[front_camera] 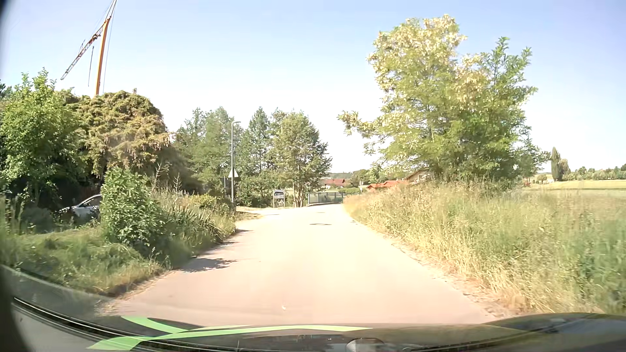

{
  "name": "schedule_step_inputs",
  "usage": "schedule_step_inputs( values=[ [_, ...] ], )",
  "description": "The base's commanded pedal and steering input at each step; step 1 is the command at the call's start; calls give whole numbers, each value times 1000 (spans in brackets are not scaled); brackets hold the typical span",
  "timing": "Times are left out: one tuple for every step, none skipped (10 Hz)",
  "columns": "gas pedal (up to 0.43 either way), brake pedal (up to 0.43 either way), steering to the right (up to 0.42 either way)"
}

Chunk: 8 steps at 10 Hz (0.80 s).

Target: Follow the waypoints while adhering to traffic rules and regulations

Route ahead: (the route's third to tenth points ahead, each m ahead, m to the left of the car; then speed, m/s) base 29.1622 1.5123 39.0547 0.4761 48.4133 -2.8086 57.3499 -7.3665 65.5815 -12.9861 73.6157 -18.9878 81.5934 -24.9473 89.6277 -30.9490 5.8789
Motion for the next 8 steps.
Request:
schedule_step_inputs(
  values=[
    [67,0,-27],
    [67,0,-33],
    [67,0,-36],
    [67,0,-36],
    [67,0,-36],
    [67,0,-36],
    [67,0,-36],
    [67,0,-36]
  ],
)
